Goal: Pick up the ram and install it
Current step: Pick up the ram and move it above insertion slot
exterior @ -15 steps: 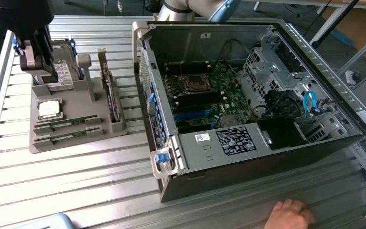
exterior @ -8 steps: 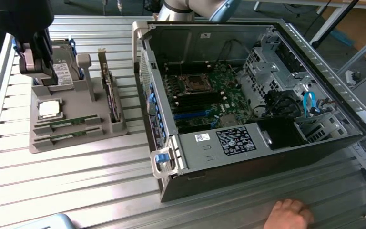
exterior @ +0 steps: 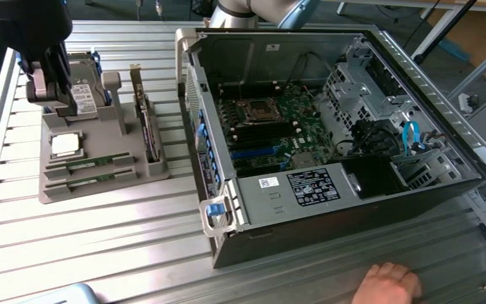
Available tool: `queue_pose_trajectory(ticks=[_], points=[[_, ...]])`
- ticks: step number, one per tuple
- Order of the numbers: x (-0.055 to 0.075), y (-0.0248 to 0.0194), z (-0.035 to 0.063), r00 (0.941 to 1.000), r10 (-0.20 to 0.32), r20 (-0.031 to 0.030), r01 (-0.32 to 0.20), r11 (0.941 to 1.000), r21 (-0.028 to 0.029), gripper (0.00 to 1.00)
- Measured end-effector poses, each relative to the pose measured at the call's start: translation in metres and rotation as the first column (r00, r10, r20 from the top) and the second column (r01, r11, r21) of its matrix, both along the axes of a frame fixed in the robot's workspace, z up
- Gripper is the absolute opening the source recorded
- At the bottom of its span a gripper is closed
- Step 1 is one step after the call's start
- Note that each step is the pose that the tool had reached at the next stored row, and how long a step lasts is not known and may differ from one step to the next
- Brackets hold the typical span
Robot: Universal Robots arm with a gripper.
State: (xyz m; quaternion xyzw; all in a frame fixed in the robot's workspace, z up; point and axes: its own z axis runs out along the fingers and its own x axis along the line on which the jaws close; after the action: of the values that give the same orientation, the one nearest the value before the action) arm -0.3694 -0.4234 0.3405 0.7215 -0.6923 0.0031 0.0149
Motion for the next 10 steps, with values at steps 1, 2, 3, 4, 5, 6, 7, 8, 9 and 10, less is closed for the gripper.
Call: queue_pose_trajectory(ticks=[1, 2, 3, 4, 5, 6, 7, 8, 9, 10], points=[[0.0, -0.0002, -0.0011, 1.0, 0.0, 0.0001, 0.0, 1.0, 0.0001, 0.11], [0.0, -0.0004, -0.0024, 1.0, 0.0, 0.0001, 0.0, 1.0, 0.0001, 0.11], [0.0, -0.0007, -0.0039, 1.0, 0.0, 0.0, 0.0, 1.0, 0.0, 0.11], [0.0, -0.0009, -0.0052, 1.0, 0.0, 0.0001, 0.0, 1.0, 0.0, 0.11], [0.0, -0.0011, -0.0068, 1.0, 0.0, 0.0, 0.0, 1.0, 0.0, 0.11], [0.0, -0.0013, -0.0083, 1.0, 0.0, 0.0001, 0.0, 1.0, 0.0, 0.11], [0.0, -0.0015, -0.0099, 1.0, 0.0, 0.0, 0.0, 1.0, 0.0, 0.11], [0.0, -0.0017, -0.0119, 1.0, 0.0, 0.0001, 0.0, 1.0, 0.0, 0.11], [0.0, -0.0018, -0.013, 1.0, 0.0, 0.0001, 0.0, 1.0, 0.0, 0.11], [0.0, -0.0019, -0.0142, 1.0, 0.0, 0.0001, 0.0, 1.0, 0.0001, 0.11]])
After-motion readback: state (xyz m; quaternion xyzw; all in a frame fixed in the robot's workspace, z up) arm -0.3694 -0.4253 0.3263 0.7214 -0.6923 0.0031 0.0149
